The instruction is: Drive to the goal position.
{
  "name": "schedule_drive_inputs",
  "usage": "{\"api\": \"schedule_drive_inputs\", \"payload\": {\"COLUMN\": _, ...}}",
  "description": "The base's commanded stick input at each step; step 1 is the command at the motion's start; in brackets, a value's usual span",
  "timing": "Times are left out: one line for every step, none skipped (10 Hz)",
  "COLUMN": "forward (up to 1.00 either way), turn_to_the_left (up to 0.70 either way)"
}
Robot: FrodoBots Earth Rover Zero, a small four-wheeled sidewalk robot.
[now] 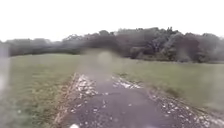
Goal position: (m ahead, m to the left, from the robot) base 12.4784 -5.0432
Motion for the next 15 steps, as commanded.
{"api": "schedule_drive_inputs", "payload": {"forward": 0.7, "turn_to_the_left": 0.0}}
{"api": "schedule_drive_inputs", "payload": {"forward": 0.7, "turn_to_the_left": 0.06}}
{"api": "schedule_drive_inputs", "payload": {"forward": 0.7, "turn_to_the_left": 0.3}}
{"api": "schedule_drive_inputs", "payload": {"forward": 0.7, "turn_to_the_left": 0.35}}
{"api": "schedule_drive_inputs", "payload": {"forward": 0.7, "turn_to_the_left": 0.35}}
{"api": "schedule_drive_inputs", "payload": {"forward": 0.7, "turn_to_the_left": 0.35}}
{"api": "schedule_drive_inputs", "payload": {"forward": 0.7, "turn_to_the_left": 0.35}}
{"api": "schedule_drive_inputs", "payload": {"forward": 0.7, "turn_to_the_left": 0.35}}
{"api": "schedule_drive_inputs", "payload": {"forward": 0.7, "turn_to_the_left": 0.35}}
{"api": "schedule_drive_inputs", "payload": {"forward": 0.7, "turn_to_the_left": 0.35}}
{"api": "schedule_drive_inputs", "payload": {"forward": 0.7, "turn_to_the_left": 0.35}}
{"api": "schedule_drive_inputs", "payload": {"forward": 0.7, "turn_to_the_left": 0.35}}
{"api": "schedule_drive_inputs", "payload": {"forward": 0.7, "turn_to_the_left": 0.22}}
{"api": "schedule_drive_inputs", "payload": {"forward": 0.7, "turn_to_the_left": 0.0}}
{"api": "schedule_drive_inputs", "payload": {"forward": 0.7, "turn_to_the_left": 0.0}}
